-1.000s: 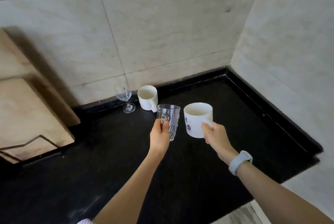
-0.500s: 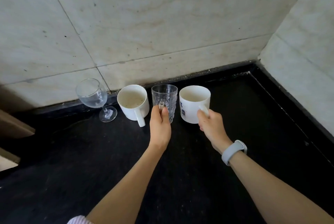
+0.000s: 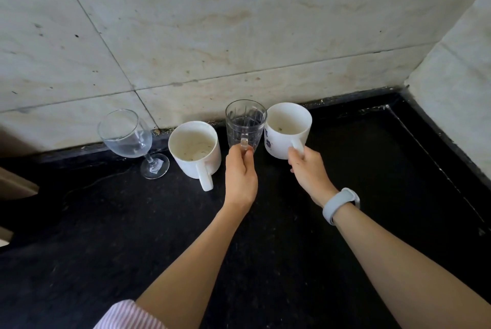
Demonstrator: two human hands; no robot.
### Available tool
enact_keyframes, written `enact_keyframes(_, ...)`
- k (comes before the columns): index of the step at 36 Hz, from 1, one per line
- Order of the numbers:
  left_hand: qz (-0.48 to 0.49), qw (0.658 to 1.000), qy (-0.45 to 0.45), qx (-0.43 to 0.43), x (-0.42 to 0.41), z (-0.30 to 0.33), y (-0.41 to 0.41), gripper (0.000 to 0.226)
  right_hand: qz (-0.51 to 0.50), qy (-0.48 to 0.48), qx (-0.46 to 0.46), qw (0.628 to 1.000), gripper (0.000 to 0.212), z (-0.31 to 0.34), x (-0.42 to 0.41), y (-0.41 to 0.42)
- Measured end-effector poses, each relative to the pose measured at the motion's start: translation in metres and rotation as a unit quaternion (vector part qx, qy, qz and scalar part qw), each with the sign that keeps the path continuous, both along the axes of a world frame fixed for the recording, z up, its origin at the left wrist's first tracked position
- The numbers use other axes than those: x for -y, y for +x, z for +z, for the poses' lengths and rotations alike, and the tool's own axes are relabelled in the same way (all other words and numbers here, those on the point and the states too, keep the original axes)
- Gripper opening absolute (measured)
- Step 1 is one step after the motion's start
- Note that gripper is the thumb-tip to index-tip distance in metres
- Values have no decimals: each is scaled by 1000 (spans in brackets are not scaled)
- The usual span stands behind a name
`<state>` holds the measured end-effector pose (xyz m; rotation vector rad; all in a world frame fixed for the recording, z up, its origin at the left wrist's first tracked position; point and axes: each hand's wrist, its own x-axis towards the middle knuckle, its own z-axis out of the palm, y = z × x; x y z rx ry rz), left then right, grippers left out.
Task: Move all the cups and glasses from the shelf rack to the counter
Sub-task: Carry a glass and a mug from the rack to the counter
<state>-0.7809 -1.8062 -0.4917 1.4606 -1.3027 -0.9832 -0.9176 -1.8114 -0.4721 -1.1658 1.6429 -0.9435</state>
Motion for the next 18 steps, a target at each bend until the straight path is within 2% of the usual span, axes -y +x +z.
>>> enact_keyframes(6,7,999,17,40,-4,-5,-1,15,20,3,-31,999,32,-10,-2,2)
enact_keyframes(11,36,995,42,89,-8,-3,-1,19,28,-9,-99,995,18,-10,-7,1)
enact_keyframes(14,39,992,63,105,-11,6,0,22,17,-22,-125,992,27,-3,-17,-1)
enact_keyframes(18,31,987,99,122,-27,24,1,38,-29,-43,-183,982,35,12,-35,0)
